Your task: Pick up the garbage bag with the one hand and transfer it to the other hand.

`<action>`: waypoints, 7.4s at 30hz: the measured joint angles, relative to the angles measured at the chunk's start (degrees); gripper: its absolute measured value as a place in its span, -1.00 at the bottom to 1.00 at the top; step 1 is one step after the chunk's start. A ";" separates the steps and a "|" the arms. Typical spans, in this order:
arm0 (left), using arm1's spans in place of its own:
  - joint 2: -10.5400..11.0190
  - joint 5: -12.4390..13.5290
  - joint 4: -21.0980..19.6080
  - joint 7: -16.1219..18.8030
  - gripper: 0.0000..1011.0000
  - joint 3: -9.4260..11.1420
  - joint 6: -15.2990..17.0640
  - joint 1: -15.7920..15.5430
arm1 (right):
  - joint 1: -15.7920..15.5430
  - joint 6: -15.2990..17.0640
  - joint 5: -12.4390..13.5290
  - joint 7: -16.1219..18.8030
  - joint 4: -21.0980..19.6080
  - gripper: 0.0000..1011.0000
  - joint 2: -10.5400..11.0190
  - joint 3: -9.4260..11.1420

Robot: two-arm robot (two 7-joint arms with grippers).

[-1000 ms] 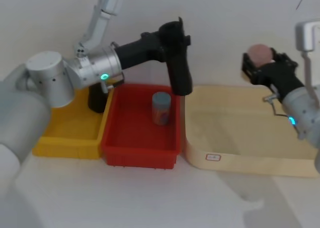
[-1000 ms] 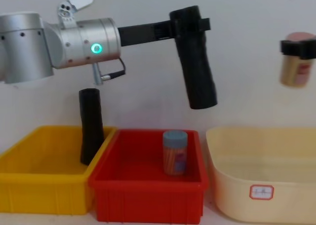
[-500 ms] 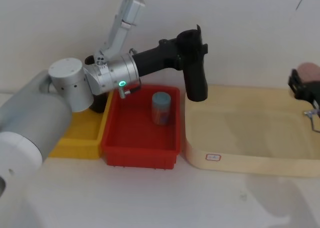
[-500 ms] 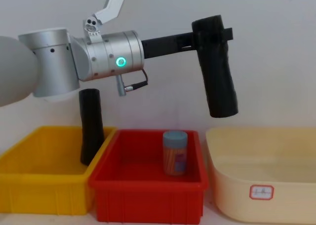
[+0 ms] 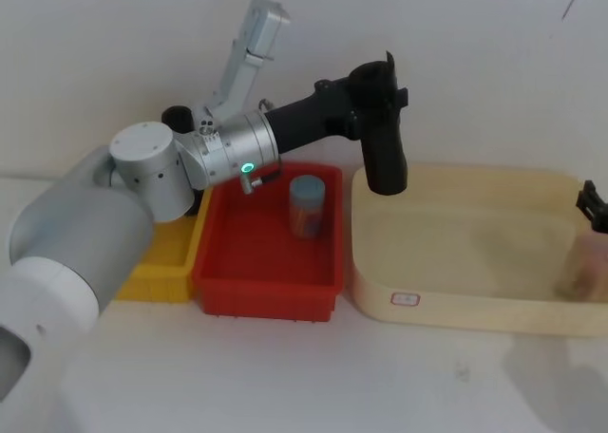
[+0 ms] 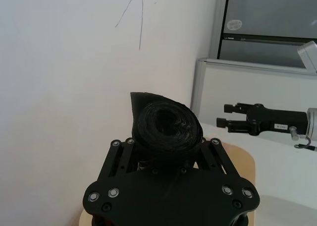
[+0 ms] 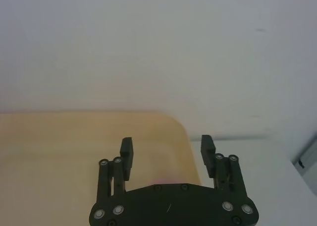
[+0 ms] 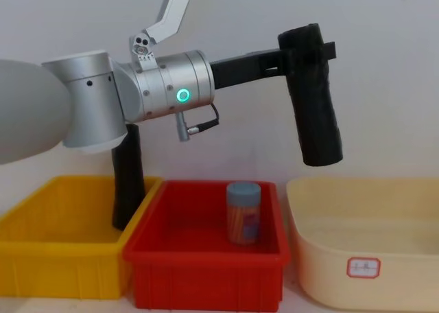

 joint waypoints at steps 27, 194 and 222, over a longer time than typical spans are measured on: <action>-8.77 -0.68 20.51 -4.68 -0.06 0.71 -7.87 -8.33 | -4.69 -1.18 1.02 4.33 -3.80 0.99 1.26 0.70; -13.23 -3.08 32.75 -8.38 0.98 2.21 -12.29 -13.83 | 15.90 2.85 5.04 12.84 20.26 0.72 -2.16 -5.87; -13.23 -3.08 32.74 -8.38 0.98 2.21 -12.29 -13.83 | 15.98 5.61 6.49 4.88 22.57 0.98 -4.93 1.58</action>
